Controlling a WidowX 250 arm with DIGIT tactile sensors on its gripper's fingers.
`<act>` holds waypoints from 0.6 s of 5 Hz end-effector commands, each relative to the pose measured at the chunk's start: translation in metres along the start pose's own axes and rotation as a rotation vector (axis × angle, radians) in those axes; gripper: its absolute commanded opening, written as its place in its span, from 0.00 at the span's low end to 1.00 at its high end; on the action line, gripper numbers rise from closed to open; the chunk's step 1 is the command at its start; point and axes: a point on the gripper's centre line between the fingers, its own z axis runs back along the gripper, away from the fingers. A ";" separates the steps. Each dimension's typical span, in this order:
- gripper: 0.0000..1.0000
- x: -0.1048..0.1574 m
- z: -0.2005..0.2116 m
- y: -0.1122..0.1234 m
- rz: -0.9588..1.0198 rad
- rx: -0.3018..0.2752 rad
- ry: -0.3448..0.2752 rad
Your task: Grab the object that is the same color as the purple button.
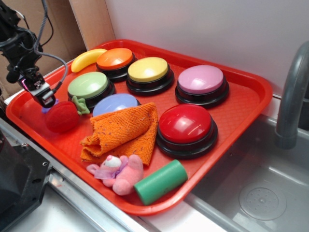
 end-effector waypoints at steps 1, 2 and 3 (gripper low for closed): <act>1.00 0.006 -0.014 -0.001 -0.009 -0.029 -0.027; 1.00 0.007 -0.019 -0.004 -0.030 -0.067 -0.044; 1.00 0.007 -0.024 -0.004 -0.023 -0.060 -0.025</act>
